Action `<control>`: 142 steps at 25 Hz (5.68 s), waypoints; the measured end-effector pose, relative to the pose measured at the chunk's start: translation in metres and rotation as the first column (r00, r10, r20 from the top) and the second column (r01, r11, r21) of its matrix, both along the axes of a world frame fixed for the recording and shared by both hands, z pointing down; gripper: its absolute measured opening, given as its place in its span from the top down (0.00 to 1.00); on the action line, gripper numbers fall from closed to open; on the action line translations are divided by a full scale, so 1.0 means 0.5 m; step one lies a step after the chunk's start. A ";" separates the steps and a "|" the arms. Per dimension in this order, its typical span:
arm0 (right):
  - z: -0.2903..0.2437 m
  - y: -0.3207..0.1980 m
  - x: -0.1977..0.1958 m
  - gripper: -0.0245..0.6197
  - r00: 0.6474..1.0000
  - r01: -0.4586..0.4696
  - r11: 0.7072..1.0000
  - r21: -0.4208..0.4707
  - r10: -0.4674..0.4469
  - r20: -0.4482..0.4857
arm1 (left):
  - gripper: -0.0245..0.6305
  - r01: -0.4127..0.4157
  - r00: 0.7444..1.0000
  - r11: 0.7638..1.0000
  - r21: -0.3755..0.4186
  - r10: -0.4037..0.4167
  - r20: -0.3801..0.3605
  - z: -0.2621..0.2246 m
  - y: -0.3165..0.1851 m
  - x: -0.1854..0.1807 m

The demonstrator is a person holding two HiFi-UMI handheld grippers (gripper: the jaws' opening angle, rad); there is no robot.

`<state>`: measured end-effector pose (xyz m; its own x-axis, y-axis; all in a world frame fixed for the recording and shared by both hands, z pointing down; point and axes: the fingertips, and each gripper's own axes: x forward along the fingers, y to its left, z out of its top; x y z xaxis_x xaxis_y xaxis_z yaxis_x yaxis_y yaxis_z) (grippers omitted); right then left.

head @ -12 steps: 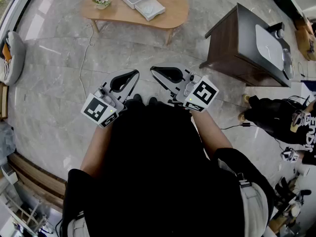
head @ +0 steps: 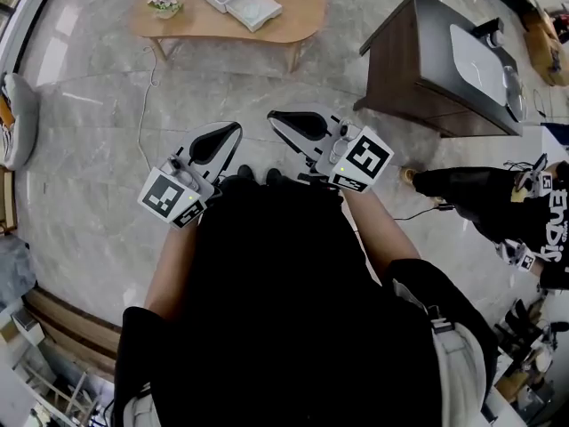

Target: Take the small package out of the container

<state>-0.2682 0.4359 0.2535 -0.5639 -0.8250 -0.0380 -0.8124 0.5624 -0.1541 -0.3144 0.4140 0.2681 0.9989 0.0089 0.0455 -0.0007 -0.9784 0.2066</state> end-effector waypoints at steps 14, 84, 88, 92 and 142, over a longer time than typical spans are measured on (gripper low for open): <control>-0.005 0.033 0.013 0.95 0.999 0.021 0.999 0.030 -0.021 0.025 | 0.93 -0.006 1.000 1.000 -0.012 0.006 0.020 0.003 0.019 0.018; 0.095 -0.614 0.507 0.95 0.997 -0.050 0.989 -0.140 0.042 -0.060 | 0.93 -0.045 0.999 0.989 -0.137 0.044 -0.008 0.086 -0.641 0.532; 0.109 -0.687 0.580 0.95 0.994 0.068 0.988 -0.139 -0.079 -0.073 | 0.93 0.059 0.998 0.984 -0.169 -0.059 0.005 0.094 -0.696 0.603; 0.086 -0.764 0.677 0.95 0.991 0.111 0.989 -0.102 -0.118 -0.063 | 0.93 0.116 0.993 0.975 -0.191 -0.112 0.029 0.102 -0.737 0.682; 0.947 -1.081 0.652 0.74 0.128 0.581 0.519 -0.627 -0.819 -0.559 | 0.93 0.538 0.838 0.681 -0.496 -0.497 0.227 0.747 -1.033 0.575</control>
